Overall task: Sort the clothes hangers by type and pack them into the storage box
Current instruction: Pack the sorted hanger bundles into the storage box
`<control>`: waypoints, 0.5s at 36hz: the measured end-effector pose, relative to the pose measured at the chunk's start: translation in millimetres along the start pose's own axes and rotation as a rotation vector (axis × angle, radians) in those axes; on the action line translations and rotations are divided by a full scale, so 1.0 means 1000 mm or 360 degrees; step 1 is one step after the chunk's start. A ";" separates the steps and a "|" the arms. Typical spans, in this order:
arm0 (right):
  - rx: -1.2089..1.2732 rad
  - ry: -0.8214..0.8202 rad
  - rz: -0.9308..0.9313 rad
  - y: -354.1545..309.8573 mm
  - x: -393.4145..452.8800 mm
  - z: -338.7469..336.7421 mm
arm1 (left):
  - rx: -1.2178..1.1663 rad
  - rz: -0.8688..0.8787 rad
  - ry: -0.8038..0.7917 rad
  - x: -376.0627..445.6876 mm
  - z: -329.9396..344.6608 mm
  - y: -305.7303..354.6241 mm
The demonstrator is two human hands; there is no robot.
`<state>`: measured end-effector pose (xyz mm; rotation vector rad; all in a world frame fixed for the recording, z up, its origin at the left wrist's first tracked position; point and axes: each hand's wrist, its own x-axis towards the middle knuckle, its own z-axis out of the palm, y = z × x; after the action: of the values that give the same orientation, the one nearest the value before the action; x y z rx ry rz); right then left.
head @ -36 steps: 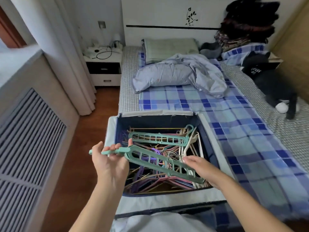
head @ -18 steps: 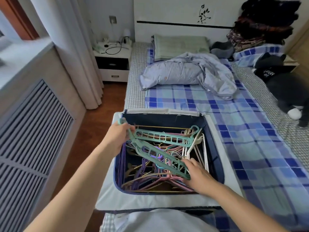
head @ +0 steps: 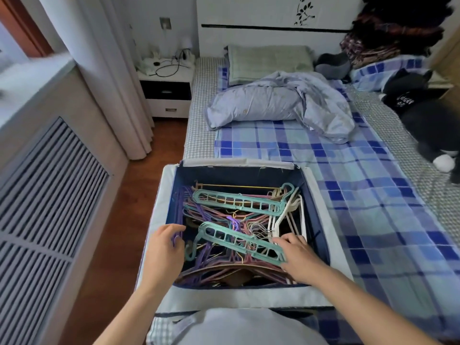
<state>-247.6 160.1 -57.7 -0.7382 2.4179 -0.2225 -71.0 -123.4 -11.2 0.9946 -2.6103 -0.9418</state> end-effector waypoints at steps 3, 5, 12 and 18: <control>0.0036 -0.0020 -0.0021 0.001 0.005 -0.001 | 0.0157 0.0024 0.0139 0.000 0.001 -0.011; 0.0104 0.0027 -0.0049 0.000 0.008 -0.006 | 0.0178 -0.0053 0.0177 0.000 0.001 -0.013; 0.0246 0.0335 -0.0091 -0.002 0.046 -0.073 | 0.0265 -0.0269 0.0065 0.005 0.007 -0.011; 0.0227 0.0696 -0.0003 0.011 0.118 -0.149 | 0.0480 -0.0306 -0.0109 0.034 0.006 -0.002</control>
<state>-419.4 101.7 0.7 -0.6817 2.7713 -0.6058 -97.7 -143.4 -18.3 1.3268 -2.8102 -0.6389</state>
